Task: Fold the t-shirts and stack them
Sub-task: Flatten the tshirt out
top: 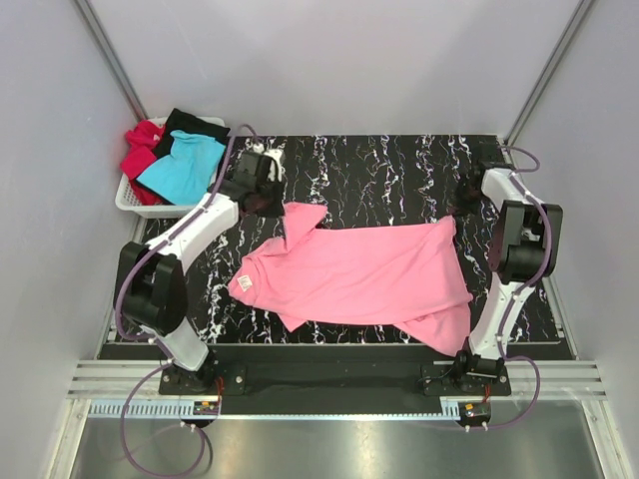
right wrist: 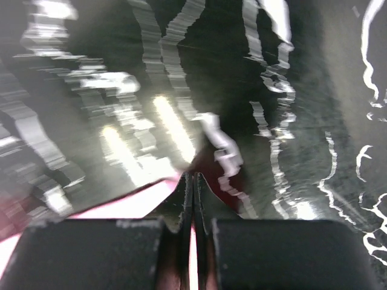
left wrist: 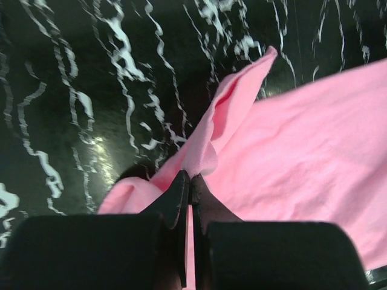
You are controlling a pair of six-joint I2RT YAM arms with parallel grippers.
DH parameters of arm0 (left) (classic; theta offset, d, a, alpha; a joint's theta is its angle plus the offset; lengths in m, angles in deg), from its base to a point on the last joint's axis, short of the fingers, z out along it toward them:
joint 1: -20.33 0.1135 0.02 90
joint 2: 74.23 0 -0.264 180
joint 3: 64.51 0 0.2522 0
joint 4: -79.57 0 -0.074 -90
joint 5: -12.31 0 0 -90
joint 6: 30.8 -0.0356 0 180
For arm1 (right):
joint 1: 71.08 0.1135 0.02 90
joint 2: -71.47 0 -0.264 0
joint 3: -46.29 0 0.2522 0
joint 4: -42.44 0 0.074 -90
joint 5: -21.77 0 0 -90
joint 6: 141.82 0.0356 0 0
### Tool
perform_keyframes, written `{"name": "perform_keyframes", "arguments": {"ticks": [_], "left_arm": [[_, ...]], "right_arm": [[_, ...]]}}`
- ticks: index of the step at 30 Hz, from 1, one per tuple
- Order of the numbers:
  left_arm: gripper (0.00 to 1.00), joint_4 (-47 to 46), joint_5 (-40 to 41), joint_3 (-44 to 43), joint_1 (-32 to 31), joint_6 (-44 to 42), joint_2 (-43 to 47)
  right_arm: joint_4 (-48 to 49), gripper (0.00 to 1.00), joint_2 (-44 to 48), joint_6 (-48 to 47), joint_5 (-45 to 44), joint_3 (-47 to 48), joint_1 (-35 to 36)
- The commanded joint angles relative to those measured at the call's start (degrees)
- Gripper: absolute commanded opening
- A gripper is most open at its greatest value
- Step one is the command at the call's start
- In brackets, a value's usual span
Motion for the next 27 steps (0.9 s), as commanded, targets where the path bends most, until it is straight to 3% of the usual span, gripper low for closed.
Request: {"name": "perform_keyframes", "arguments": {"ticks": [1, 6, 9, 14, 20, 24, 27], "left_arm": [[0.0, -0.39, -2.62, -7.35, 3.25, 0.77, 3.11], [0.0, 1.98, -3.85, -14.13, 7.82, 0.51, 2.59], [0.0, 2.86, -3.77, -15.72, 9.4, 0.07, 2.76], [0.0, 3.22, -3.76, -12.3, 9.84, -0.11, 3.29], [0.0, 3.3, -4.38, -7.55, 9.84, 0.51, 3.29], [0.0, 3.13, -5.52, -7.19, 9.84, 0.6, 2.59], [0.0, 1.03, -2.82, -10.87, 9.84, -3.52, 2.06]], "right_arm": [[6.02, 0.0, 9.61, -2.61, 8.85, 2.35, 0.06], [15.78, 0.0, 16.81, -1.21, 25.54, 3.14, 0.24], [17.11, 0.0, 21.29, -1.38, 28.38, -0.96, 0.33], [15.88, 0.0, 26.58, -1.22, 24.01, -18.26, 0.41], [15.61, 0.0, 23.78, 3.27, 21.99, -31.47, 0.85], [15.79, 0.0, 22.19, 2.75, 20.04, -30.09, 0.85], [15.79, 0.0, 21.32, 1.96, 18.46, -22.55, 0.77]]}}
